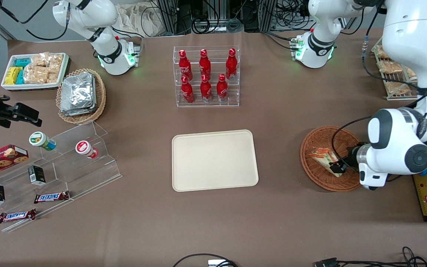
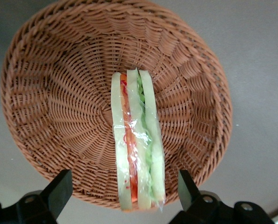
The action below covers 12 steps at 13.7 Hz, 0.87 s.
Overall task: Place sandwich from basket to tray
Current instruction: 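Lower the open left gripper over the wrapped sandwich in the basket, then close the left gripper on the sandwich and lift it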
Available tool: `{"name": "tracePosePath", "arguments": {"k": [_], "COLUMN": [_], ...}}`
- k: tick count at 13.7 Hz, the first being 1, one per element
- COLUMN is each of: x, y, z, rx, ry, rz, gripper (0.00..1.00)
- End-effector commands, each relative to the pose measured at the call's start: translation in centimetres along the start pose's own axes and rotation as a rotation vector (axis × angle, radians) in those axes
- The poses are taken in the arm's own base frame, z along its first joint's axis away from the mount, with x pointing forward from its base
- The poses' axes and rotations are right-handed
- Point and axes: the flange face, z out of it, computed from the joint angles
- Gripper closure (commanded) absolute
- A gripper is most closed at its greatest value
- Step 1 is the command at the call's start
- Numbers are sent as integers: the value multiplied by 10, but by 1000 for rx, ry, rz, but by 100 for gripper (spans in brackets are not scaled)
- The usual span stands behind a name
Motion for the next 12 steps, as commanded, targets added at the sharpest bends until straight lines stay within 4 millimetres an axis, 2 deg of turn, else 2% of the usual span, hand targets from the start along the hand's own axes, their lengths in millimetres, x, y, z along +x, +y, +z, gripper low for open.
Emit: {"name": "tracePosePath", "arguments": {"k": [1,5,12], "x": [3,7,2], "y": [4,10,4], "z": [13,33,76], "rx": [-17,-12,-26], "ry": [2,-4,16], "rz": [-36,-59,-76], "gripper": [0,0,0]}}
